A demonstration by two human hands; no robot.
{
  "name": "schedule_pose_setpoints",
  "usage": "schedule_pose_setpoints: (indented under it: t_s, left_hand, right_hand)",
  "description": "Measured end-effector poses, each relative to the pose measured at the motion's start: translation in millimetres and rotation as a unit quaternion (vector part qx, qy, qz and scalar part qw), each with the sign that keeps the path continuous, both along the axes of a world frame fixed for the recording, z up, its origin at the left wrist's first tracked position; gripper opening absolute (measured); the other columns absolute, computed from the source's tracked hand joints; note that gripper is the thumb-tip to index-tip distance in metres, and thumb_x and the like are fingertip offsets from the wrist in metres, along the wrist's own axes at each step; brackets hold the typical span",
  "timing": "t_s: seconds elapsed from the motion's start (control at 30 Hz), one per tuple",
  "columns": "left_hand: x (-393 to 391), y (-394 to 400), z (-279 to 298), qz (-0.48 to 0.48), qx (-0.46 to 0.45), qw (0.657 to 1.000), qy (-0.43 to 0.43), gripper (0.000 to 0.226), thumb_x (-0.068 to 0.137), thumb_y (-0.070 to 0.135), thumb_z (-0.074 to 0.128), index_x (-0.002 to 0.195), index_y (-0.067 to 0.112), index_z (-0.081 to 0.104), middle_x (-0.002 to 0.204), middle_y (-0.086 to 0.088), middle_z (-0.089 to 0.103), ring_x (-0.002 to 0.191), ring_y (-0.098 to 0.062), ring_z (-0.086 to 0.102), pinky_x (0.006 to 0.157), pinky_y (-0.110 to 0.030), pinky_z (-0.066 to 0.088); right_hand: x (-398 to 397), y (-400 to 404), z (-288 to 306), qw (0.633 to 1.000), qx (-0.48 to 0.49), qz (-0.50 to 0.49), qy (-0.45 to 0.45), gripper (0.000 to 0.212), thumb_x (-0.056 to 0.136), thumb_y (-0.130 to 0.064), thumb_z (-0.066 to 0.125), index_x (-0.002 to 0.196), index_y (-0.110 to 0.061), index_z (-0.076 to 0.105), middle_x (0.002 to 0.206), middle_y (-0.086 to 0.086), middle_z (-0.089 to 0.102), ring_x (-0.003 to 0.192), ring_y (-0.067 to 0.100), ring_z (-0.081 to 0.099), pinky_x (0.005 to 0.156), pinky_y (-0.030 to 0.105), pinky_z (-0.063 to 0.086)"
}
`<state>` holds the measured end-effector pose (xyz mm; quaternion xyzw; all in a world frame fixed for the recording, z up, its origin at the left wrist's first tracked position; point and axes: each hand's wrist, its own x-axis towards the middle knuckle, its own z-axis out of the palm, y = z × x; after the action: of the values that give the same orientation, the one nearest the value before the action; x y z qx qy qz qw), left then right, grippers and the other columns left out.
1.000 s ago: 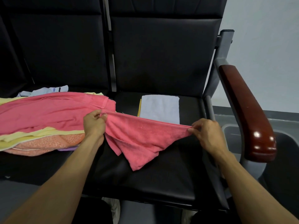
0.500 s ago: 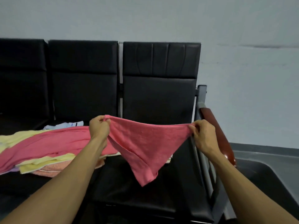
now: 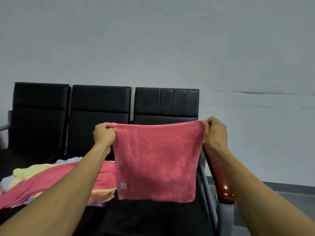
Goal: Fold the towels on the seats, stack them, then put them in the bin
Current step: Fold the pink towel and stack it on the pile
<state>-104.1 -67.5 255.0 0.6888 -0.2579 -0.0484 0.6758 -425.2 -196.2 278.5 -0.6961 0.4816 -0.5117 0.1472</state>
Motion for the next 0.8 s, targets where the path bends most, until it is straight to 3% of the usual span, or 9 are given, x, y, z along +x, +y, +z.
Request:
schedule_pose_setpoints:
  t_s: [0.07, 0.13, 0.3, 0.5, 0.8]
  left_hand:
    - [-5.1, 5.6, 4.5, -0.012, 0.004, 1.0, -0.023, 0.023, 0.095, 0.0, 0.057, 0.091, 0.019, 0.068, 0.101, -0.004, 0.068, 0.082, -0.013, 0.06, 0.062, -0.023, 0.045]
    - [-7.8, 12.9, 4.5, -0.033, 0.034, 0.996, -0.075, 0.019, 0.098, 0.004, 0.052, 0.094, 0.017, 0.066, 0.098, 0.0, 0.066, 0.08, -0.01, 0.058, 0.062, -0.024, 0.044]
    - [-8.9, 29.4, -10.5, -0.078, 0.154, 0.97, -0.172, 0.016, 0.1, 0.011, 0.045, 0.099, 0.012, 0.062, 0.094, -0.005, 0.064, 0.082, -0.02, 0.057, 0.059, -0.031, 0.039]
    - [-13.8, 32.0, -18.3, -0.094, 0.159, 0.969, -0.163, 0.017, 0.099, 0.012, 0.046, 0.097, 0.015, 0.063, 0.093, -0.004, 0.063, 0.081, -0.02, 0.055, 0.066, -0.034, 0.04]
    - [-5.1, 0.0, -80.3, -0.115, 0.196, 0.963, -0.143, 0.018, 0.095, 0.009, 0.052, 0.093, 0.017, 0.068, 0.089, -0.002, 0.067, 0.077, -0.015, 0.058, 0.064, -0.03, 0.045]
  right_hand:
    - [-1.4, 8.6, -1.0, 0.999, 0.008, 0.016, -0.048, 0.023, 0.102, -0.022, 0.051, 0.083, -0.011, 0.056, 0.074, -0.003, 0.056, 0.069, 0.017, 0.051, 0.059, 0.026, 0.036]
    - [-4.8, 14.4, -5.7, 0.996, 0.015, 0.032, -0.087, 0.023, 0.103, -0.021, 0.049, 0.087, -0.007, 0.056, 0.077, 0.001, 0.058, 0.072, 0.021, 0.052, 0.062, 0.03, 0.036]
    - [-13.7, 34.3, -21.7, 0.994, 0.026, 0.029, -0.105, 0.019, 0.105, -0.019, 0.046, 0.093, -0.007, 0.054, 0.081, -0.001, 0.054, 0.081, 0.022, 0.05, 0.064, 0.026, 0.027]
    - [-15.1, 40.8, -29.1, 0.993, 0.043, 0.01, -0.113, 0.019, 0.106, -0.023, 0.044, 0.098, -0.008, 0.054, 0.096, 0.004, 0.057, 0.087, 0.02, 0.052, 0.076, 0.028, 0.035]
    - [-1.5, -11.1, -90.9, 0.996, 0.081, -0.032, -0.03, 0.021, 0.101, -0.027, 0.052, 0.091, -0.012, 0.064, 0.086, 0.004, 0.064, 0.085, 0.024, 0.059, 0.075, 0.031, 0.043]
